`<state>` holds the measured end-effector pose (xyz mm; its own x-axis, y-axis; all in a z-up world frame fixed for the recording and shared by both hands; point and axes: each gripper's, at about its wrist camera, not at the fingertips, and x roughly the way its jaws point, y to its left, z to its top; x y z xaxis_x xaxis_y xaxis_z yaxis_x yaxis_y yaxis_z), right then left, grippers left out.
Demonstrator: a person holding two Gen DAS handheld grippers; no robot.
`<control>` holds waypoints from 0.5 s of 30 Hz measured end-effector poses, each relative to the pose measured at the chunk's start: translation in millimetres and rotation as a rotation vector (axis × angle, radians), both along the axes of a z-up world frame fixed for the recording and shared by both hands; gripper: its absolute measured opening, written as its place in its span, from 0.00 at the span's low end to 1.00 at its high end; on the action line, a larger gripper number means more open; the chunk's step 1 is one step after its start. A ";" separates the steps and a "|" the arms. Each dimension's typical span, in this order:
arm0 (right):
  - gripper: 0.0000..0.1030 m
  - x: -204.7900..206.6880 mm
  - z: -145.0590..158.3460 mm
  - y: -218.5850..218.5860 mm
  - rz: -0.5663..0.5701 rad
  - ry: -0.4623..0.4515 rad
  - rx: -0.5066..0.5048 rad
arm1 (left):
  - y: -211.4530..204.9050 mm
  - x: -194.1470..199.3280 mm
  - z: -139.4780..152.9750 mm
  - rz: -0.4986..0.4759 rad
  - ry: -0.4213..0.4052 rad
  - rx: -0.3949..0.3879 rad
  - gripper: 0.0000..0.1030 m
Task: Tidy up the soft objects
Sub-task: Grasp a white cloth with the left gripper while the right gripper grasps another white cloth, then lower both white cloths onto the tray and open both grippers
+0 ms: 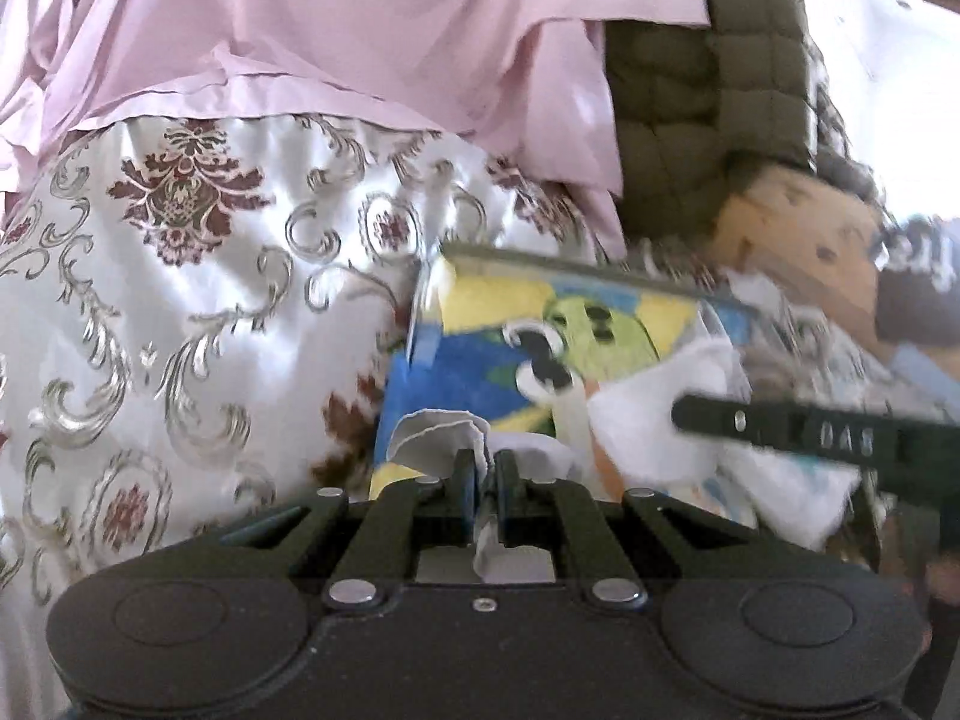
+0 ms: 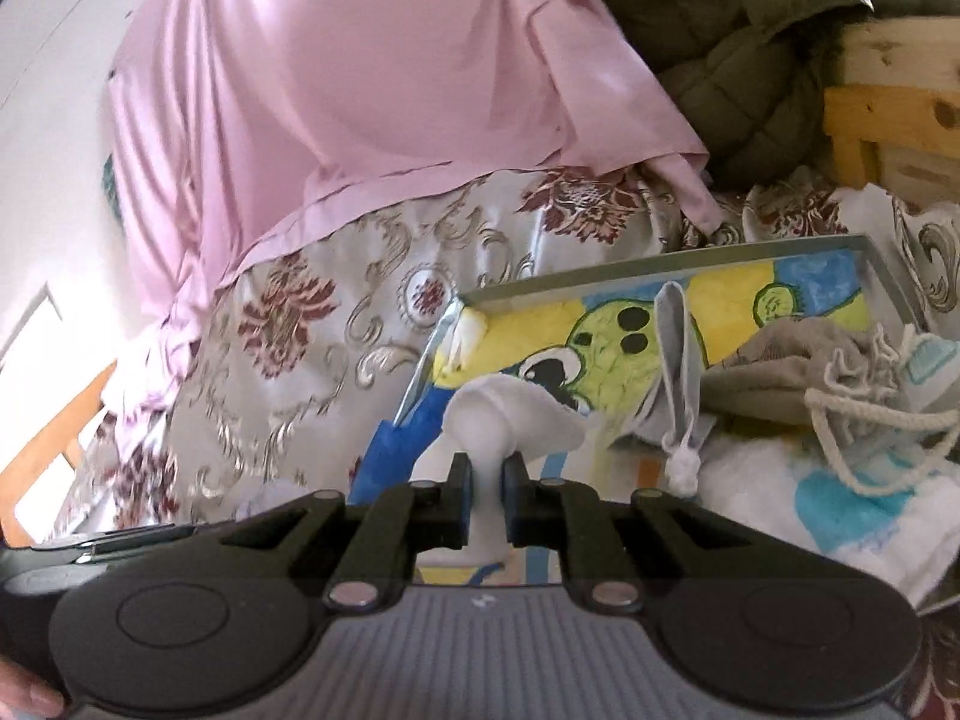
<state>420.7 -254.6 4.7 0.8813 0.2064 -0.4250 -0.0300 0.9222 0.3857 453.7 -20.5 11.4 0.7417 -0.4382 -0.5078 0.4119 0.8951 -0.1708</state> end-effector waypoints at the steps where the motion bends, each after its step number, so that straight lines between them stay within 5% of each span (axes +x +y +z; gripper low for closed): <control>1: 0.11 6.1 -0.5 -1.5 0.000 0.002 0.007 | -4.6 5.9 0.8 0.010 -0.004 -0.001 0.06; 12: 0.22 33.1 -16.5 4.1 -0.012 0.088 -0.051 | -42.0 49.7 -17.0 0.055 0.065 0.025 0.09; 15: 0.30 32.5 -15.7 2.3 -0.013 0.088 -0.060 | -47.4 46.7 -21.8 0.057 0.066 0.055 0.17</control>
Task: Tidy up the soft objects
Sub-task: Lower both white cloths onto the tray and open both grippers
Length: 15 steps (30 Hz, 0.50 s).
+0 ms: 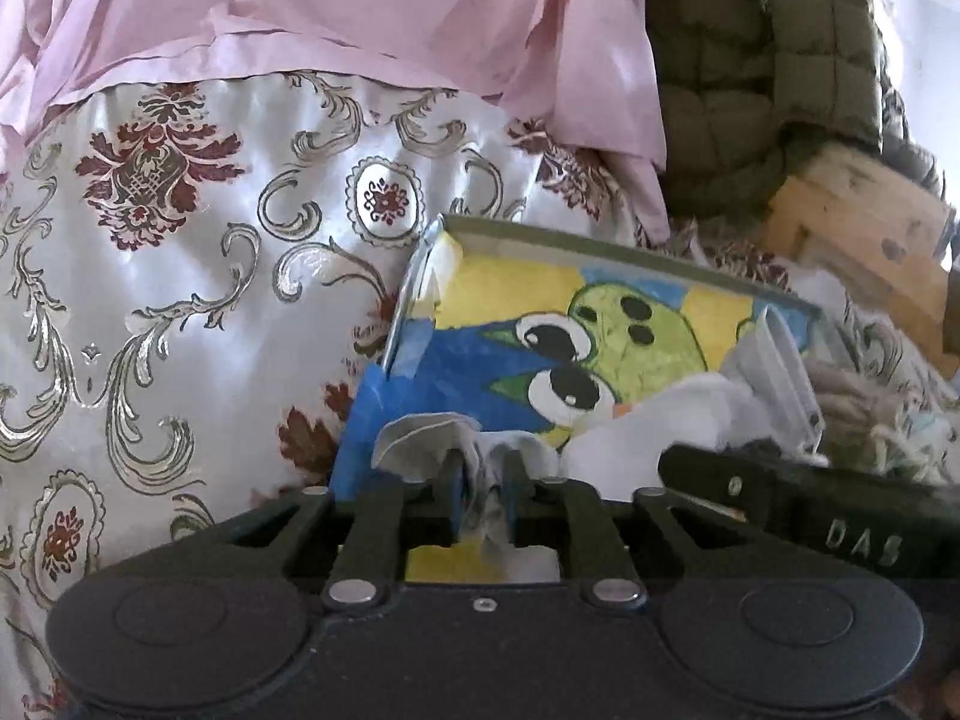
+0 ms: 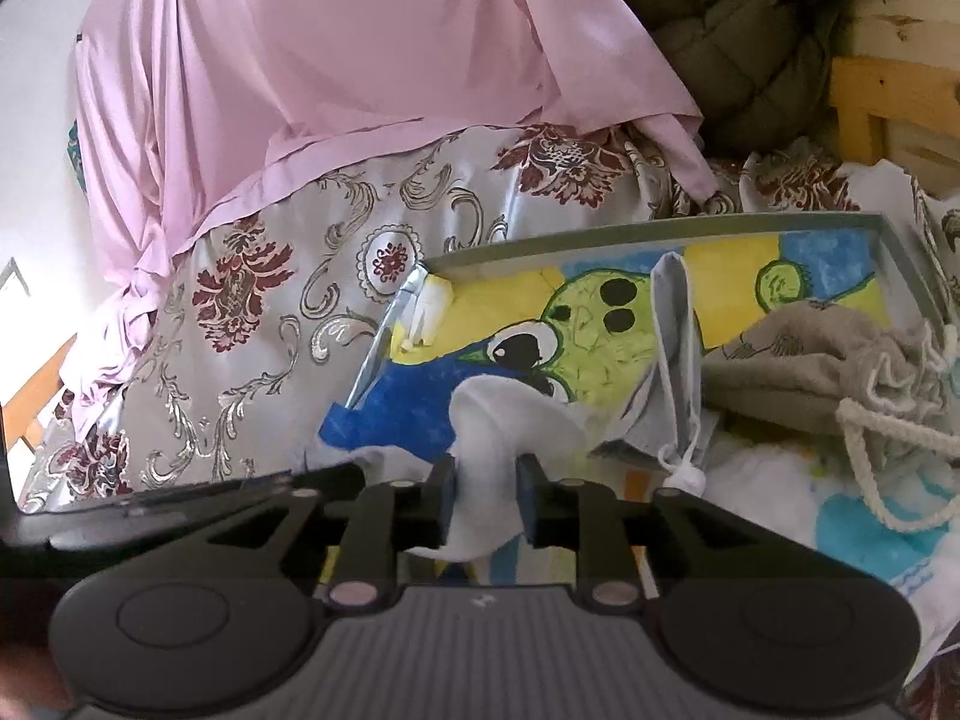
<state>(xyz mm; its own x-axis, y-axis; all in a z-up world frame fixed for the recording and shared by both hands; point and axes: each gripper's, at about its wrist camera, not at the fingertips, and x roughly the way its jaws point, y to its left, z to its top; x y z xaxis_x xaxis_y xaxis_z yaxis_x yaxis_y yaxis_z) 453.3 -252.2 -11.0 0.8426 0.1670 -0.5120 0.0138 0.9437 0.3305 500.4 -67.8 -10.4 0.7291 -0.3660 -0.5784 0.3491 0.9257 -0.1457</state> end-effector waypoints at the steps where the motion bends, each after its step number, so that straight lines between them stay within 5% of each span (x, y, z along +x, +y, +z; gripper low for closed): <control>1: 0.35 0.2 0.4 -0.5 -0.004 0.001 -0.007 | -1.1 -1.1 -1.3 0.001 0.003 0.006 0.18; 8: 0.51 -3.9 7.1 -4.3 -0.010 0.009 -0.049 | -0.7 -4.8 -1.1 0.019 0.011 0.034 0.35; 15: 0.60 -20.5 19.7 -11.6 -0.001 -0.029 -0.075 | 10.9 -15.1 13.8 0.064 -0.007 -0.024 0.56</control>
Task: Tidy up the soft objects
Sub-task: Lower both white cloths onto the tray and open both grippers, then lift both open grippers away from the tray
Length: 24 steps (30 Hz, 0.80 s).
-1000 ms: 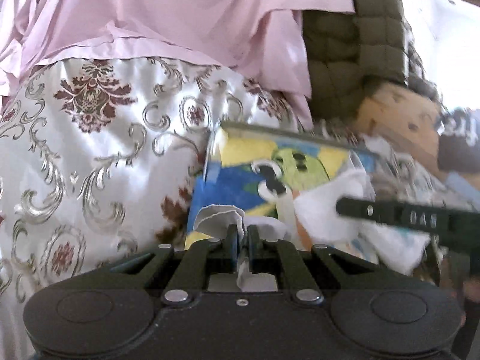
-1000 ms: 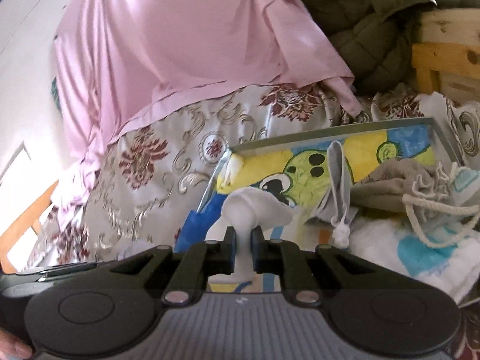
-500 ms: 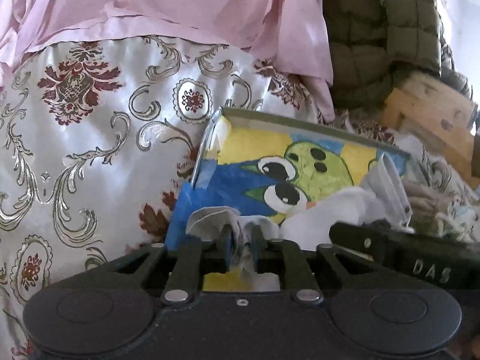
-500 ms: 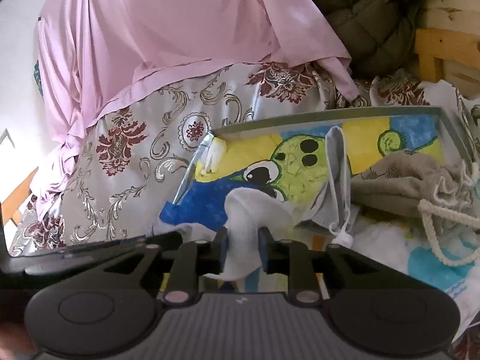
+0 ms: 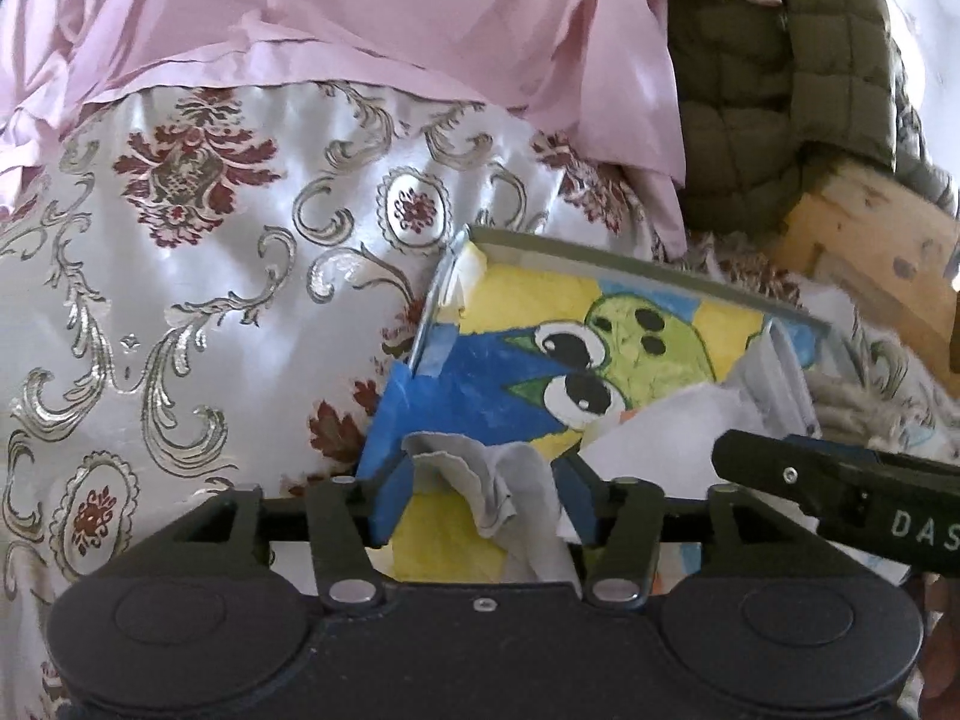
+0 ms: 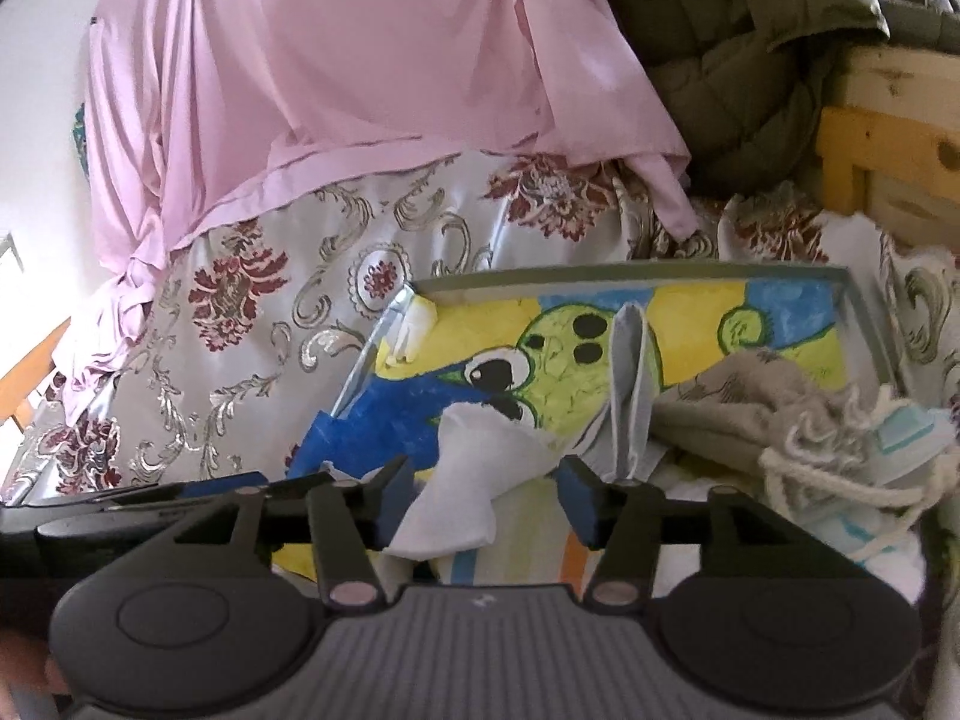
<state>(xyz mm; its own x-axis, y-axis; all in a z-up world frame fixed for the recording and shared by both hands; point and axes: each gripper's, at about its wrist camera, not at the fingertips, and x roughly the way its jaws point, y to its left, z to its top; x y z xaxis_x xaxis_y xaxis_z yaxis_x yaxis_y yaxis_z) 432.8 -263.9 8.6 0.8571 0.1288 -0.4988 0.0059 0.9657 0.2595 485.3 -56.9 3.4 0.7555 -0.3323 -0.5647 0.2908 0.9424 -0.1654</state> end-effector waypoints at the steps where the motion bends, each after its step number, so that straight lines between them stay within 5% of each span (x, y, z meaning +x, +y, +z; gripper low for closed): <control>1: 0.63 -3.2 2.9 -1.2 0.000 -0.008 -0.005 | 0.8 -2.2 3.0 0.003 -0.005 -0.008 0.59; 5: 0.75 -18.1 18.5 -5.5 -0.011 -0.035 -0.011 | 5.6 -16.4 18.3 0.021 -0.038 -0.035 0.77; 11: 0.87 -53.5 46.2 -14.4 -0.037 -0.080 -0.033 | 14.5 -50.8 45.7 0.012 -0.093 -0.067 0.90; 24: 0.98 -178.5 93.6 -4.9 -0.044 -0.193 -0.117 | 24.6 -168.6 90.5 0.031 -0.217 -0.103 0.99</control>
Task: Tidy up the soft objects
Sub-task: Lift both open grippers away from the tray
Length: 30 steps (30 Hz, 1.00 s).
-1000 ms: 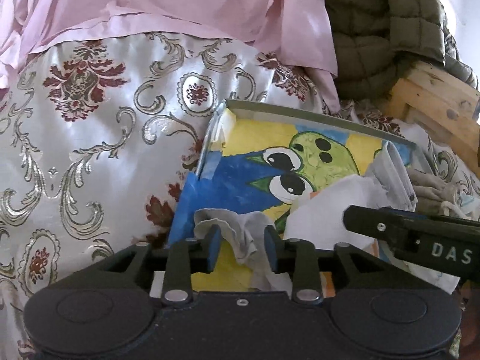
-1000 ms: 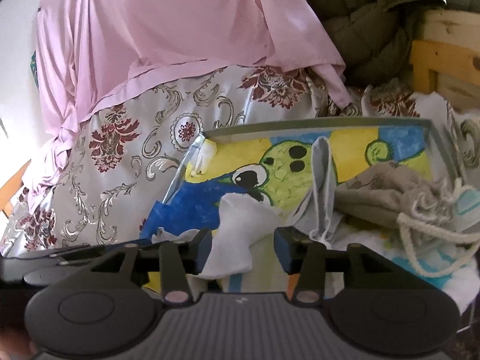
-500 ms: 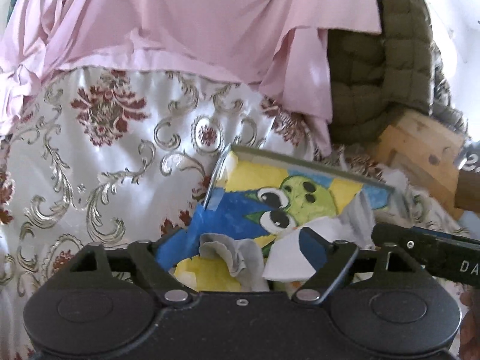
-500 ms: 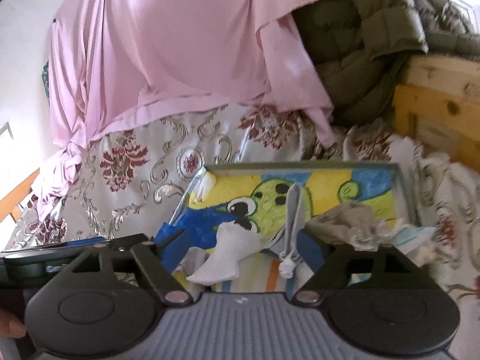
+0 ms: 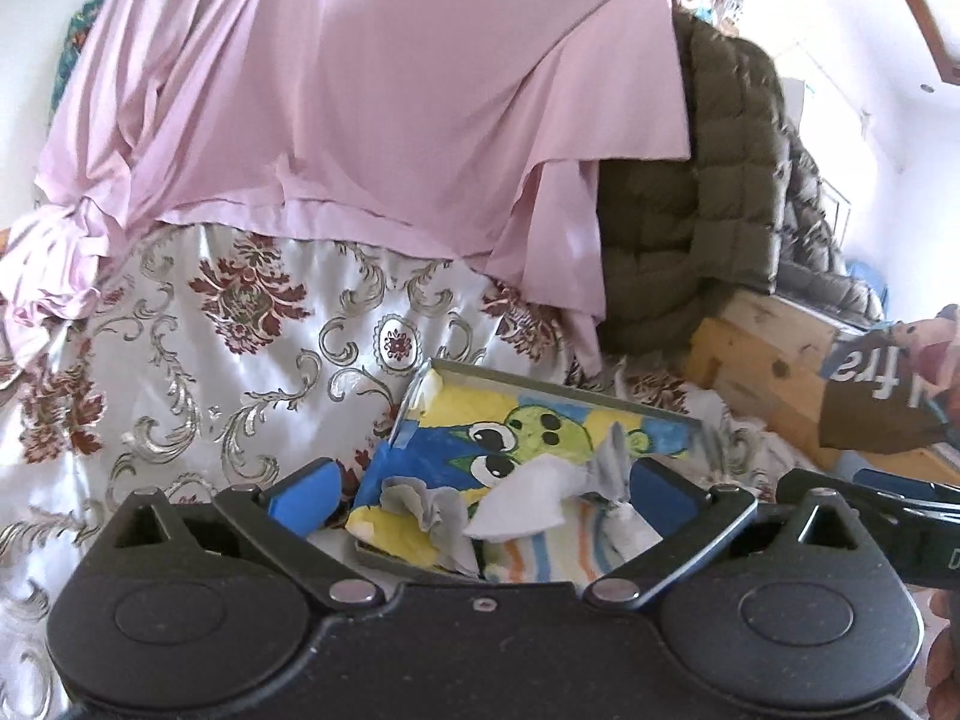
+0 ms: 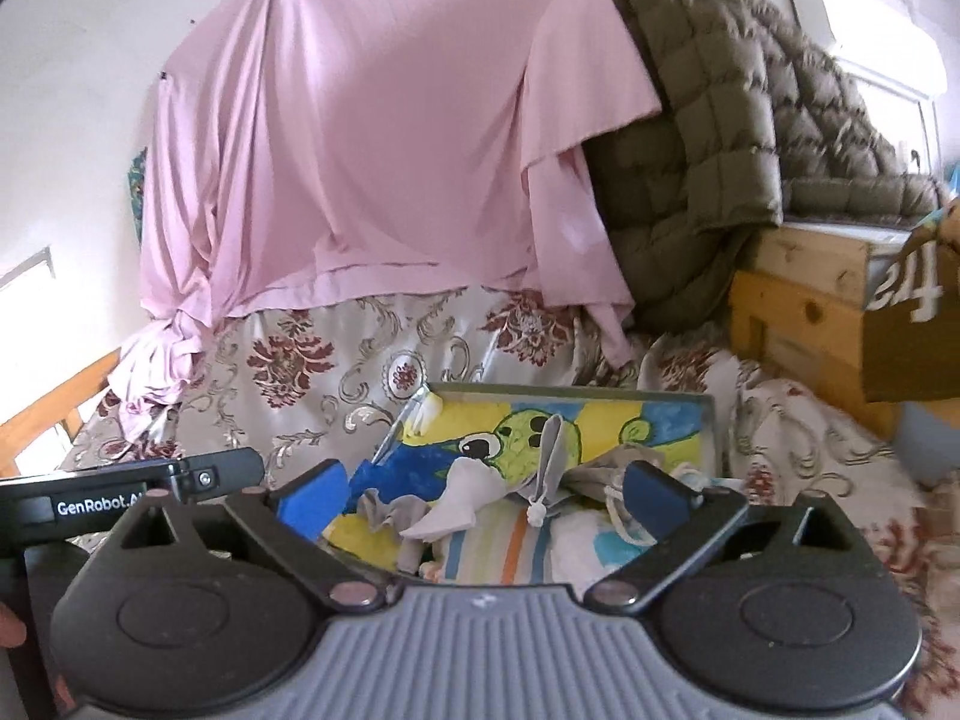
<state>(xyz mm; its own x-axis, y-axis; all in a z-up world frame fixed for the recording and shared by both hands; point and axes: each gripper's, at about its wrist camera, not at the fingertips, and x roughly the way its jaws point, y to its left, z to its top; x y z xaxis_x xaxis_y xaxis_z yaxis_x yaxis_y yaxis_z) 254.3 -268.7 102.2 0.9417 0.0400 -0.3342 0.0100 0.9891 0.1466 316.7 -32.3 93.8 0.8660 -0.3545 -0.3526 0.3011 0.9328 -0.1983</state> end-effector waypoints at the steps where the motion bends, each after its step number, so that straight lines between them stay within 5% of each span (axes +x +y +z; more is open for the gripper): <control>1: 0.99 -9.9 1.9 1.2 -0.002 -0.007 -0.003 | 1.6 -11.8 1.1 0.002 -0.007 -0.008 0.99; 17: 1.00 -151.5 -3.5 28.8 -0.013 -0.062 -0.078 | 28.6 -152.1 -16.7 0.021 -0.012 -0.013 0.99; 30: 1.00 -195.6 -34.8 36.5 -0.034 0.018 -0.023 | 59.3 -201.2 -48.7 0.091 0.032 0.011 0.99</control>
<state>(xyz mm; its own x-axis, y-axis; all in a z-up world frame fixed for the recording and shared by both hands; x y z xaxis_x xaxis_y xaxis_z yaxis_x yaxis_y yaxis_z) 58.6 -232.2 67.4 0.9362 0.0007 -0.3514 0.0456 0.9913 0.1236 115.6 27.0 45.1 0.8828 -0.2704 -0.3841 0.2085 0.9583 -0.1956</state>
